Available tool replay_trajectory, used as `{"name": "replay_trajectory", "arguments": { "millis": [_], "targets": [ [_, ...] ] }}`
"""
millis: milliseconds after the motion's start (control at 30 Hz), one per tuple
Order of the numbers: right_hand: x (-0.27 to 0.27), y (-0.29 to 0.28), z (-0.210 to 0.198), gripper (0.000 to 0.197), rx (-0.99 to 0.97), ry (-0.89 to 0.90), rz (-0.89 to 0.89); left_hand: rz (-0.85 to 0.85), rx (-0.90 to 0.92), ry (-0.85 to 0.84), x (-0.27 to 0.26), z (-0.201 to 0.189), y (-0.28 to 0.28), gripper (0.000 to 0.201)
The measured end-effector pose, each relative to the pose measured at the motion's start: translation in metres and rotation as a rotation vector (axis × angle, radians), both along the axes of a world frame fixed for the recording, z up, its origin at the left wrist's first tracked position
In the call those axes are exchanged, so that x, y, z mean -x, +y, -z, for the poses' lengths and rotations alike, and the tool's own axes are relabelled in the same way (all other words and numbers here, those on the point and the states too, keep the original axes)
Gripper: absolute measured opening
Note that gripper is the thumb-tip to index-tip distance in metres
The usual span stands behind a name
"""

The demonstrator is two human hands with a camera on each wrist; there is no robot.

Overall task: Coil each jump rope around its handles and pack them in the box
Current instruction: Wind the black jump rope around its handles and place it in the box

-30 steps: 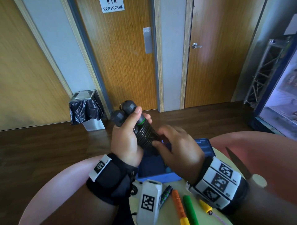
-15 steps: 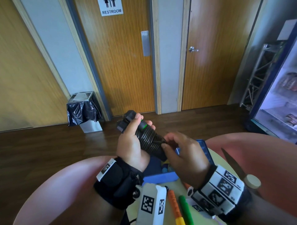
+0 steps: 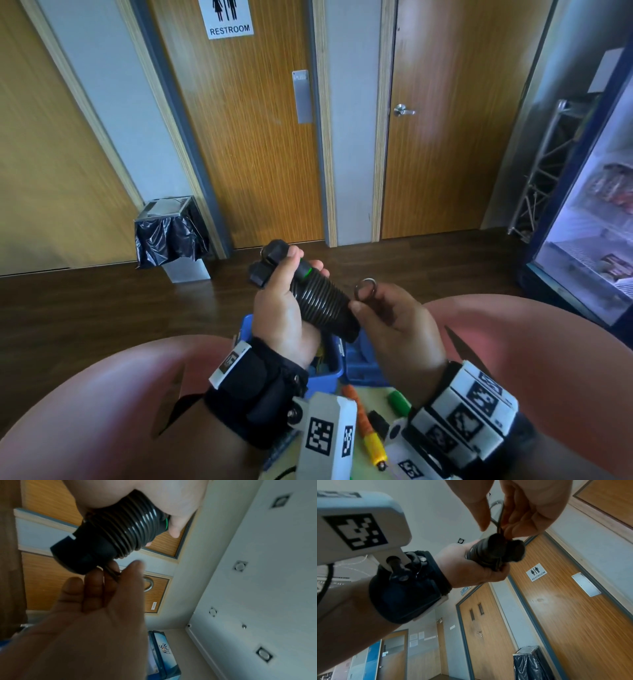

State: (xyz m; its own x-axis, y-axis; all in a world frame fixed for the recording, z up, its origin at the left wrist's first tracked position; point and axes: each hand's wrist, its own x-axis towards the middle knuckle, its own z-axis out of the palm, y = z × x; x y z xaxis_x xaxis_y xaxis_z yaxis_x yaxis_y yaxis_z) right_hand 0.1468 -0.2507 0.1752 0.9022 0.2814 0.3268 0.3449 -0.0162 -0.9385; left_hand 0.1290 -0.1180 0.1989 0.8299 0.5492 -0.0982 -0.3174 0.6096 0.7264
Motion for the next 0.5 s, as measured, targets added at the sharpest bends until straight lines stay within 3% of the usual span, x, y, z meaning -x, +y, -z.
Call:
{"name": "replay_trajectory", "arguments": {
  "millis": [167,233,333,433,500],
  "targets": [
    [-0.025,-0.031,-0.001,0.024,0.355,-0.086,0.029,-0.094,-0.143,-0.012,-0.014,0.007,-0.044,0.020],
    [-0.033,-0.043,0.005,0.025,0.385,-0.134,-0.017,-0.099,-0.193,-0.021,-0.018,0.011,-0.058,0.017],
    [-0.037,-0.065,0.007,0.026,0.270,-0.109,-0.062,-0.097,-0.150,-0.023,-0.023,0.013,-0.073,0.017],
    [-0.046,-0.084,0.007,0.021,-0.022,0.151,-0.131,-0.059,-0.030,-0.028,-0.027,0.010,-0.083,0.031],
    [-0.051,-0.091,0.003,0.019,-0.221,0.358,-0.219,-0.017,0.023,-0.048,-0.028,0.008,-0.087,0.028]
  ]
}}
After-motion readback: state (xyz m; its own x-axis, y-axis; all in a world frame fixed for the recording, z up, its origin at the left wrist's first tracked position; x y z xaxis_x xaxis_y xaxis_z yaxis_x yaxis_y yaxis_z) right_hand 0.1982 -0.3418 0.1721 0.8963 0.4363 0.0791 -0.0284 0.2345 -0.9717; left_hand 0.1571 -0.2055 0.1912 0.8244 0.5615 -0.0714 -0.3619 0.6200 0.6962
